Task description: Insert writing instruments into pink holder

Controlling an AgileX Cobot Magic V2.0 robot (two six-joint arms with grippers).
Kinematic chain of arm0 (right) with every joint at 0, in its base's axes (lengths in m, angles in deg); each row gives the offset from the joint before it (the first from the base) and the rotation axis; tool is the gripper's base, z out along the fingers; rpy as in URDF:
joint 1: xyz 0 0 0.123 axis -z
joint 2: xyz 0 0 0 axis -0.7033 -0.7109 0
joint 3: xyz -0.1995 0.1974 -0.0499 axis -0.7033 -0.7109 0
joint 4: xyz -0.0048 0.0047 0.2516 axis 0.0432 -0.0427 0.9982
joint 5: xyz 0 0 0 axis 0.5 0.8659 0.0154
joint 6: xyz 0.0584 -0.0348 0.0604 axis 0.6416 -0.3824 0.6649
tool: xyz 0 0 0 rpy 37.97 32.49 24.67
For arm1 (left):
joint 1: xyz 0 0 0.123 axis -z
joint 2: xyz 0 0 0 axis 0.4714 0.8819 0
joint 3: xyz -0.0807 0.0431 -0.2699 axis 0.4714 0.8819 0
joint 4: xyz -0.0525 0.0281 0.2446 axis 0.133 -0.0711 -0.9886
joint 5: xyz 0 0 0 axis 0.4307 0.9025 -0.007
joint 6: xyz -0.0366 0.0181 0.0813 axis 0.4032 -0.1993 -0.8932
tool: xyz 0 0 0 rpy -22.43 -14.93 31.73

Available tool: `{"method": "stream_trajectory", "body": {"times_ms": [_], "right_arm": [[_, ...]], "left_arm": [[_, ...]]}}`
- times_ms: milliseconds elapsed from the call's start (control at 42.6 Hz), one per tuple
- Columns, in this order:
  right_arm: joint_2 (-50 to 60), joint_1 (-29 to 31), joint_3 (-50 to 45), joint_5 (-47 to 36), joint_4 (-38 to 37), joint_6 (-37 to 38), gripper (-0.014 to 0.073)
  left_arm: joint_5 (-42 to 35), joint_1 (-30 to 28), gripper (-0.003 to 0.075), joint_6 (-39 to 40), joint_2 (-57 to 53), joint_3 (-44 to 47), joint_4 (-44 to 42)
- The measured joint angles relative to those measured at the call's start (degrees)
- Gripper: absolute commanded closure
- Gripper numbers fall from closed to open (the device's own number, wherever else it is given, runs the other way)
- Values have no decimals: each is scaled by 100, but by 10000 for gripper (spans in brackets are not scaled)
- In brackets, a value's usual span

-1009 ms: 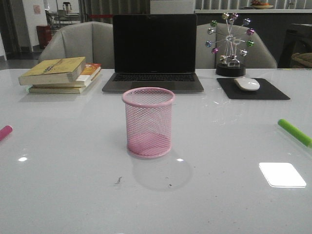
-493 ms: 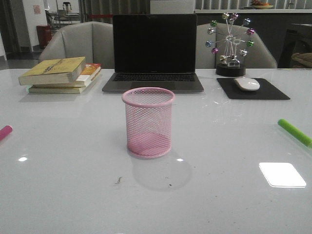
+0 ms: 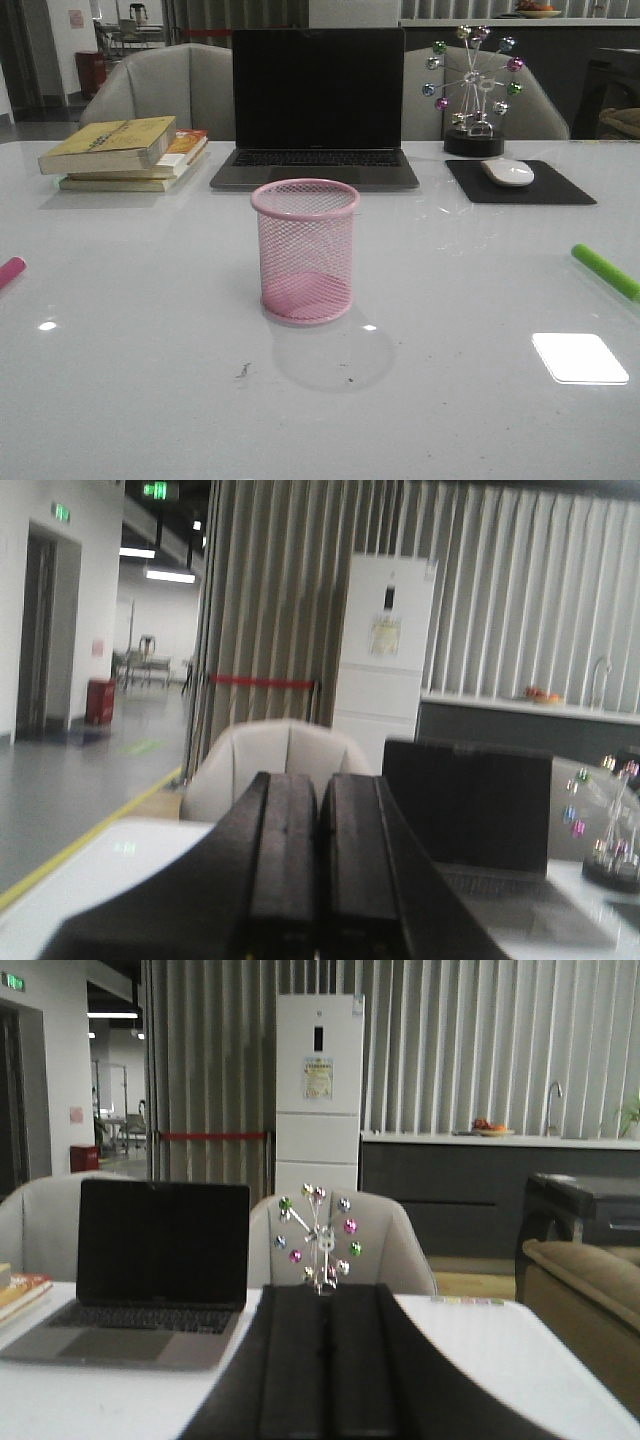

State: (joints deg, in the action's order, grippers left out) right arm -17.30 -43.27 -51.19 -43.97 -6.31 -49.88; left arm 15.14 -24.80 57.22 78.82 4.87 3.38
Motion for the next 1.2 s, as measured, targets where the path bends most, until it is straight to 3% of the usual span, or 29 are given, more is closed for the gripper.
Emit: {"method": "stream_trajectory", "body": {"times_ms": [235,399,728,915,1009,1103,1197], "right_arm": [[-985,0,1551,1327,11,0,540],[-1941,0,2252,2509,33,0,540],[-3509,0,2347,3800,33,0,540],[-4269,0,2347,3853,33,0,515],[-4554,0,2347,3853,33,0,391],[-4811,0,2347,3853,33,0,193],[-5075,0,2347,3842,33,0,81]], "left_arm": [[1075,0,627,0,610,-1610,0],[2577,0,627,0,1401,-2582,0],[4371,0,627,0,2745,-2792,0],[4491,0,621,0,3427,-2781,-18],[4491,0,535,0,3733,-2781,-74],[4491,0,360,0,3976,-2781,-74],[4480,0,232,-56,4169,-2781,-74]]}}
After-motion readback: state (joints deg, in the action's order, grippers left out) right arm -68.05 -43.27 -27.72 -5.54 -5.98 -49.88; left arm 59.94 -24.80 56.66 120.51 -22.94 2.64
